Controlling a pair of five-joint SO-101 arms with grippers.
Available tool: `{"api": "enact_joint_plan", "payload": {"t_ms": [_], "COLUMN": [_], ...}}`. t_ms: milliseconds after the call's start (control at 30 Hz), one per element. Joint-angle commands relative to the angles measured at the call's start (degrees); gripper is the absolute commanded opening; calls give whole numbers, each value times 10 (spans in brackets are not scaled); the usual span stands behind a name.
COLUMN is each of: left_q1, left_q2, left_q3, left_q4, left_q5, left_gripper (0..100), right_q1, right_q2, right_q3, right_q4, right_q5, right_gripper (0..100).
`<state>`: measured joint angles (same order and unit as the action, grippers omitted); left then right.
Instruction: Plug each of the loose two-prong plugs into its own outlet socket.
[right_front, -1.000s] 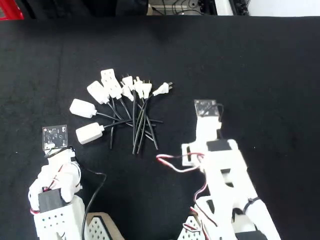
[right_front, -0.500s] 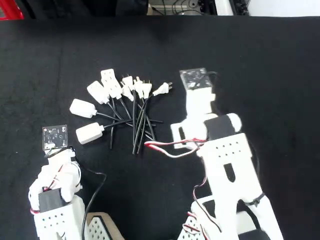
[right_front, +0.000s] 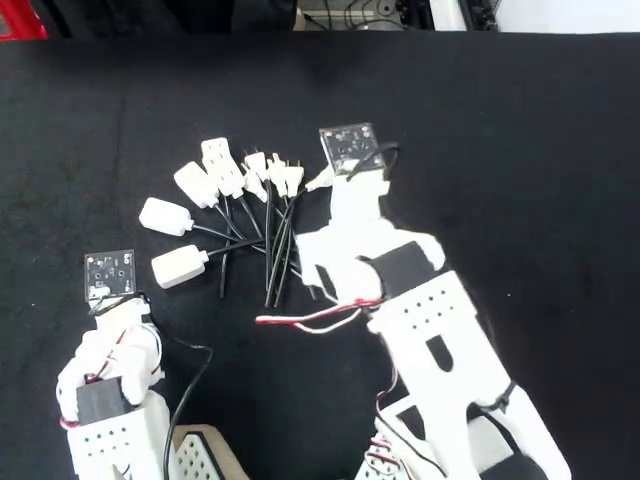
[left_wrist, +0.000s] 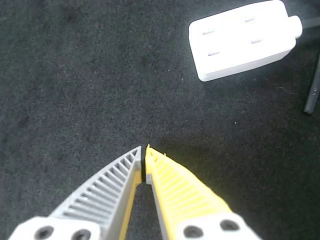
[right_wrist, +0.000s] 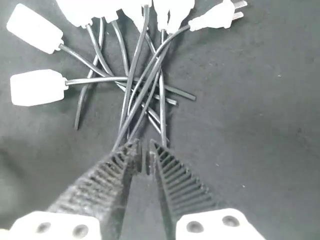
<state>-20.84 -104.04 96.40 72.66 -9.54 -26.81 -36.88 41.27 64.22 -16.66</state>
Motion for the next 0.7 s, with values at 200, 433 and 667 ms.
{"api": "enact_joint_plan", "payload": {"t_ms": [200,433,667], "left_q1": [-5,-5,-5], "left_q2": [-2,-2,-2], "left_q3": [10,10,10], "left_q4": [3,3,3], "left_q5": [-2,-2,-2], "left_gripper": [30,30,30], "right_q1": [-6,-7,-9], "right_q2": [0,0,0], "right_q3": [72,89,99], "right_q4": [-69,-69,-72], "right_q5": [-5,-4,-4], "right_gripper": [32,32,32]}}
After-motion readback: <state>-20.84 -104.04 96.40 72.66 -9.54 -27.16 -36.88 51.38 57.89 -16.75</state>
